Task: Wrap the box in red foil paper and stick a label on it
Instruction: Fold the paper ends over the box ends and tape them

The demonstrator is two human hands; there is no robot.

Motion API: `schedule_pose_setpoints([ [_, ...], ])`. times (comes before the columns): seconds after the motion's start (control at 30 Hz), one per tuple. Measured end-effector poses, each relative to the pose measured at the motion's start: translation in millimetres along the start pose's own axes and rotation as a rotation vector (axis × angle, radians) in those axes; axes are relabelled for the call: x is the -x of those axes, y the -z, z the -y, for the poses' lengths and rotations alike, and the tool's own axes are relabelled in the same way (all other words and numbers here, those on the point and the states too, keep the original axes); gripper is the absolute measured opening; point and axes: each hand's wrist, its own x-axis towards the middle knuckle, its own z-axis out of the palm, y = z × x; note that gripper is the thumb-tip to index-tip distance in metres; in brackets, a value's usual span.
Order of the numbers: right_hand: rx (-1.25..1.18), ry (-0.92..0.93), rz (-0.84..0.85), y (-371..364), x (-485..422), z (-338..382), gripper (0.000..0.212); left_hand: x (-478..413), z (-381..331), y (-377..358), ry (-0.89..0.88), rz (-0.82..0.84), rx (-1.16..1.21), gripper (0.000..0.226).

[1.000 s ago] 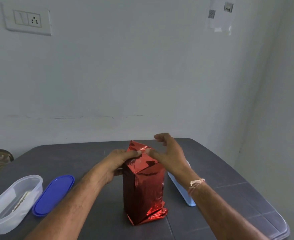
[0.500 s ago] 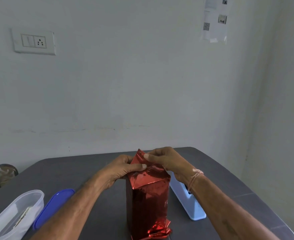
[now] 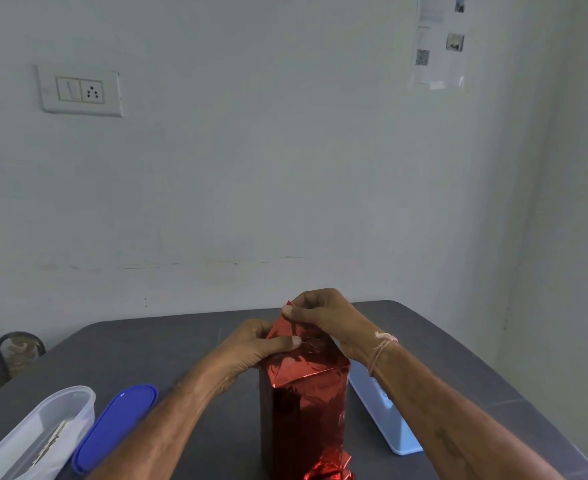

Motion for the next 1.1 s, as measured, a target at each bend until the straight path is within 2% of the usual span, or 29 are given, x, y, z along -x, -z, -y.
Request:
schedule_pose_setpoints([
  [0.13,0.113,0.080,-0.017,6.5,5.7,11.2,0.017,-0.1,-1.3,0.4,-0.016,-0.001,-0.033,0.014],
  [0.27,0.222,0.151,-0.012,11.9,13.1,14.1,0.011,2.5,-2.1,-0.7,-0.031,-0.027,-0.044,0.027],
  [0.43,0.264,0.179,-0.060,13.3,22.9,16.5,0.012,14.8,-4.0,-5.4,-0.049,-0.038,-0.068,0.033],
  [0.57,0.251,0.168,-0.079,12.0,31.0,18.4,0.013,31.9,0.8,-3.0,-0.076,0.052,-0.064,0.078],
  [0.63,0.242,0.168,-0.088,11.0,34.0,17.8,0.013,41.0,4.3,-4.4,-0.075,0.127,-0.155,0.088],
  [0.87,0.239,0.174,-0.115,4.2,45.9,9.0,0.012,48.0,11.0,-12.5,-0.151,-0.028,-0.202,0.063],
  [1.1,0.372,0.260,-0.307,-4.8,66.4,-16.6,0.017,43.4,23.9,-10.9,-0.238,-0.095,-0.222,0.061],
])
